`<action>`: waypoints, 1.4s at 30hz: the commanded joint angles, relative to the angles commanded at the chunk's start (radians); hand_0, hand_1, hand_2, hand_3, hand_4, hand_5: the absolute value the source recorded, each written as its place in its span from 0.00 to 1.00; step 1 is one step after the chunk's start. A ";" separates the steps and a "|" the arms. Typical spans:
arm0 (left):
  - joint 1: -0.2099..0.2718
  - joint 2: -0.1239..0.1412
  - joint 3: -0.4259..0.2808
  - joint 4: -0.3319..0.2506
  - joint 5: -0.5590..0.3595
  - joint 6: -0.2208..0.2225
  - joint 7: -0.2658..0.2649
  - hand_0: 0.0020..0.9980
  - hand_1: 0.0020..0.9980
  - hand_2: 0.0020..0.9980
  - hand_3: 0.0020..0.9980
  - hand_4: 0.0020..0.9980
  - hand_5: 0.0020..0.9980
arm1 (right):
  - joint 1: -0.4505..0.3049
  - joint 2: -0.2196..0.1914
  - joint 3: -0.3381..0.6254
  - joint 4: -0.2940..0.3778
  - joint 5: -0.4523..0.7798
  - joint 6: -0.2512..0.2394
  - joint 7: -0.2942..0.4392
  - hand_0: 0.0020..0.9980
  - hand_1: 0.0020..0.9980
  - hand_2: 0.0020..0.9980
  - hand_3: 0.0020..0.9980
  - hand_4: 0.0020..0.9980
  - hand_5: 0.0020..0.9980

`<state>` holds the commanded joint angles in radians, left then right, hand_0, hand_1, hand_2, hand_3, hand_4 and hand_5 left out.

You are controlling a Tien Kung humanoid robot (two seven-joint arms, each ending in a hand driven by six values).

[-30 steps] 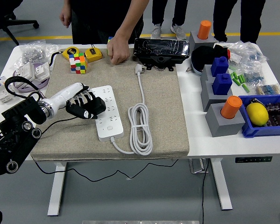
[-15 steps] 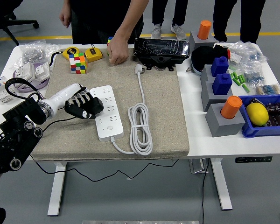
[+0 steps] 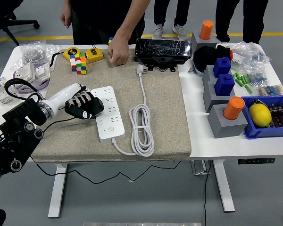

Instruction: Pick up the plug,place it near the board,insert it into the board,press the button

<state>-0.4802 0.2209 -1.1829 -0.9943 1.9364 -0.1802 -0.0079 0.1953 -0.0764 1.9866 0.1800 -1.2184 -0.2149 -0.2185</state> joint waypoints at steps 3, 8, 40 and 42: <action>0.000 0.001 0.004 0.003 0.001 0.000 0.000 0.32 0.47 0.37 0.54 0.69 0.00 | 0.000 -0.002 -0.001 0.000 0.001 0.000 -0.002 0.79 0.70 0.71 0.76 1.00 1.00; 0.001 -0.003 0.004 0.009 0.004 0.002 -0.001 0.32 0.47 0.37 0.54 0.69 0.00 | 0.001 0.000 -0.001 0.000 0.002 0.001 -0.001 0.79 0.70 0.71 0.76 1.00 1.00; 0.000 0.005 0.022 0.000 0.030 0.028 -0.012 0.32 0.47 0.38 0.54 0.76 0.00 | 0.002 -0.002 -0.003 0.000 0.004 -0.001 -0.002 0.78 0.70 0.71 0.76 1.00 1.00; -0.001 0.005 0.024 0.001 0.031 0.029 -0.012 0.32 0.47 0.38 0.54 0.76 0.00 | 0.003 -0.001 -0.003 0.000 0.004 -0.001 -0.002 0.78 0.70 0.71 0.76 1.00 1.00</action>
<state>-0.4808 0.2262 -1.1584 -0.9932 1.9674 -0.1510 -0.0197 0.1982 -0.0779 1.9837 0.1800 -1.2141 -0.2161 -0.2206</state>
